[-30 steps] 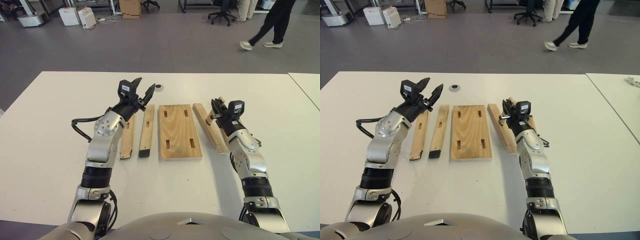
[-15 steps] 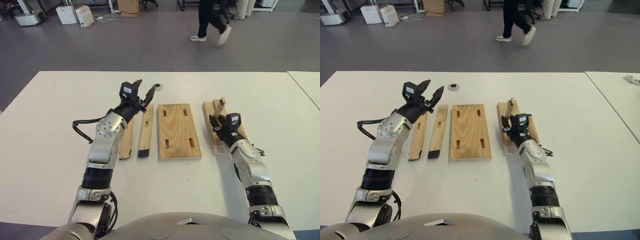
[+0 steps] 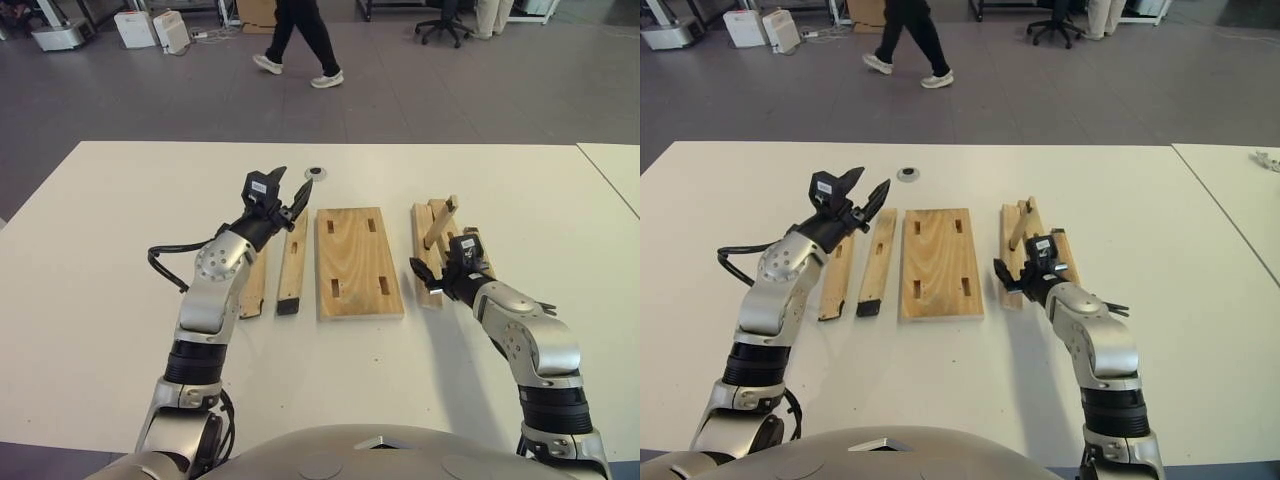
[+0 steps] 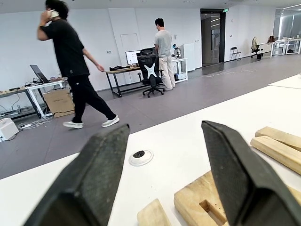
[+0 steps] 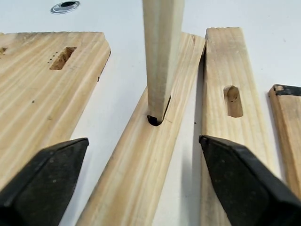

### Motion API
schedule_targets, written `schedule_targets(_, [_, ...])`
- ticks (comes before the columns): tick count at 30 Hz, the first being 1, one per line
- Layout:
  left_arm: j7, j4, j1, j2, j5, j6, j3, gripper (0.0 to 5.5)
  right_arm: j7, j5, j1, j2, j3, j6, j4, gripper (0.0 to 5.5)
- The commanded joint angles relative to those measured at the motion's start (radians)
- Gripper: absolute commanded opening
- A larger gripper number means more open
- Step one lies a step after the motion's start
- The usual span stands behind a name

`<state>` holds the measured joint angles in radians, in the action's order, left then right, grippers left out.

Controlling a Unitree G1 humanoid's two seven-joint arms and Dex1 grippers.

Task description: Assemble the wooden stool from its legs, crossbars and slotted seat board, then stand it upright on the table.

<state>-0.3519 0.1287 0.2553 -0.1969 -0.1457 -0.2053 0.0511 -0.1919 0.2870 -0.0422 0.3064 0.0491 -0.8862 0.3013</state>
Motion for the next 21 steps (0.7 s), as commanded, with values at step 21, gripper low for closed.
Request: schedule_targets(21, [0.18, 0.019, 0.117, 0.253, -0.626, -0.512, -0.256, 3.52, -0.246, 0.043, -0.142, 0.032, -0.027, 0.21, 0.098, 2.08])
